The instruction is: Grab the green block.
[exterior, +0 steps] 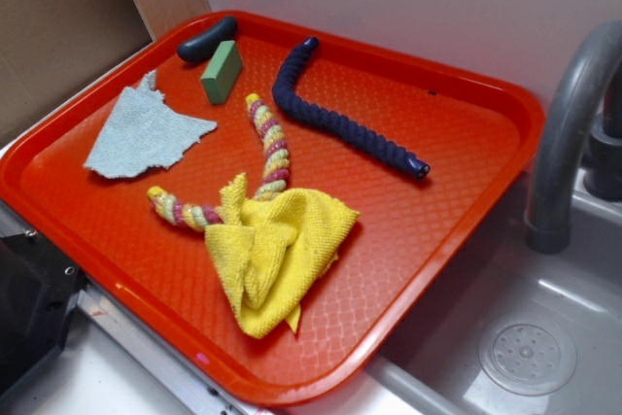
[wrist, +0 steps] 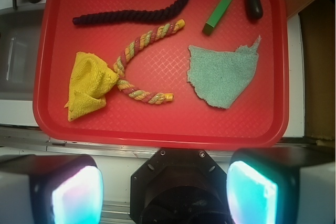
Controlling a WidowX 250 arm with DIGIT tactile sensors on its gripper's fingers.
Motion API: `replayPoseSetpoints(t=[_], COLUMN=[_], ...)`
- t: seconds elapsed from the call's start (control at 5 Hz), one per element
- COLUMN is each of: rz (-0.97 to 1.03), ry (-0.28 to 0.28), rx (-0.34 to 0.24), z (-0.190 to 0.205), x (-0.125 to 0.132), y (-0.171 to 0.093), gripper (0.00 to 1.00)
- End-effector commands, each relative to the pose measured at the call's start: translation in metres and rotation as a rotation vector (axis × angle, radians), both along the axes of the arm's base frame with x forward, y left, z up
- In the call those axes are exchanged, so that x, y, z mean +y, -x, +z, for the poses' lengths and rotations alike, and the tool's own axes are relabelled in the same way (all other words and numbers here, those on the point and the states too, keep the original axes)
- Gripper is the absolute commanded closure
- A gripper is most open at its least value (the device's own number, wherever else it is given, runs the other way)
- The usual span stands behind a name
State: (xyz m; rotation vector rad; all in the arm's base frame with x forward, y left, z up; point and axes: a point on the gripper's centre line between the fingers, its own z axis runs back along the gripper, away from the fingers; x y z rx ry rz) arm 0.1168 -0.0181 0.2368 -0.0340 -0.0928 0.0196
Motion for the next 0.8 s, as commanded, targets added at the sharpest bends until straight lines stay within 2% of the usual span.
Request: replayPoseSetpoints(t=[0.0,0.2,0.6], rz=[0.0,0.184,0.409], ry=[0.0,-0.016,-0.03], rx=[0.0,-0.059,-0.124], z=[0.0,-0.029,-0.078], x=[0.0,0.026,0.064], y=[0.0,-0.042,-0.106], gripper=[0.0,0.0,0.0])
